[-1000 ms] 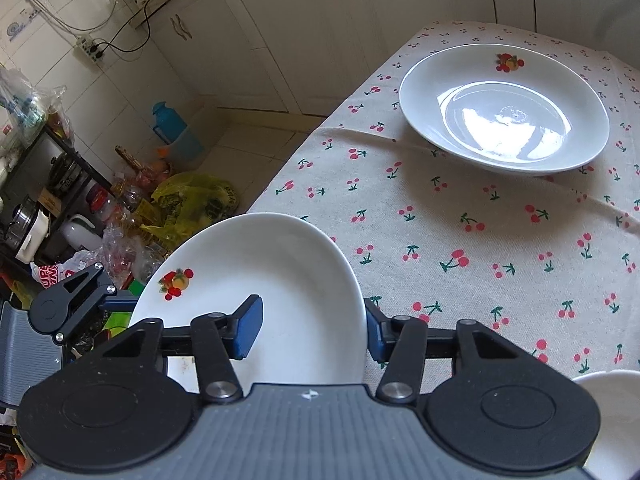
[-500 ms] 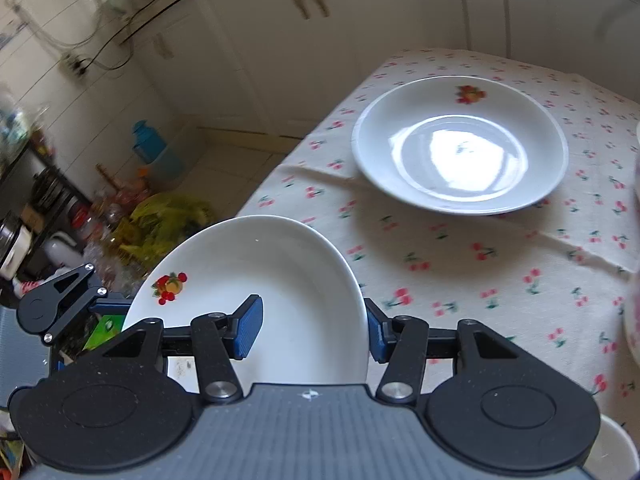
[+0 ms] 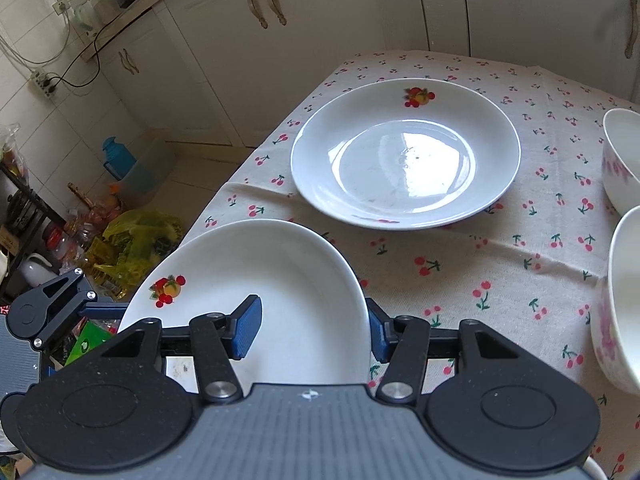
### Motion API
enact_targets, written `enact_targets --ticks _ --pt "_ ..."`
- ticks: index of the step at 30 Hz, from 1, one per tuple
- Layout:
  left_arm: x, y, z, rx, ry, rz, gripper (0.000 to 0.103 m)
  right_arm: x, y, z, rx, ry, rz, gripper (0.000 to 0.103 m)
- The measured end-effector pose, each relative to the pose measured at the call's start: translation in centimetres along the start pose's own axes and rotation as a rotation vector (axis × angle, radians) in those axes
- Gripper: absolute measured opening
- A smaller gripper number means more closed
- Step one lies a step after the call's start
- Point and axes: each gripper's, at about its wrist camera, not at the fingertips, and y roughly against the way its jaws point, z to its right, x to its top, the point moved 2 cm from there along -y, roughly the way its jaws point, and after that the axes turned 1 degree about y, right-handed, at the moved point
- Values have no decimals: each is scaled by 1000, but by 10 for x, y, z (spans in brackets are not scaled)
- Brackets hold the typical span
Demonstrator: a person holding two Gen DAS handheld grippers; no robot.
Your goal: Organize plates and bowls
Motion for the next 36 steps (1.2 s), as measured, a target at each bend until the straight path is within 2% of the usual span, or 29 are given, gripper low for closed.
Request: enact_targets --ticks 11,13,16,18,23,26,30,36 --pt "-1 -2 -2 16 -34 -4 101 0 -5 4 -2 -9 -6 62" --pt "-1 -2 -3 18 -35 2 101 1 -5 2 4 1 -11 68" --pt "0 0 -2 27 -33 7 101 1 -4 0 25 -3 -8 82" --pt "-1 4 -1 29 -28 16 101 1 0 -4 17 10 7 97" --pt "-1 19 4 41 3 39 102 -2 23 -17 12 59 65 103" --pt "1 29 10 73 40 48 102 -11 41 -25 -19 89 105 103" --pt "4 40 24 174 65 46 102 -31 67 -34 -92 131 183 103" --pt "5 56 49 195 148 84 102 -73 97 -44 -201 185 261 103"
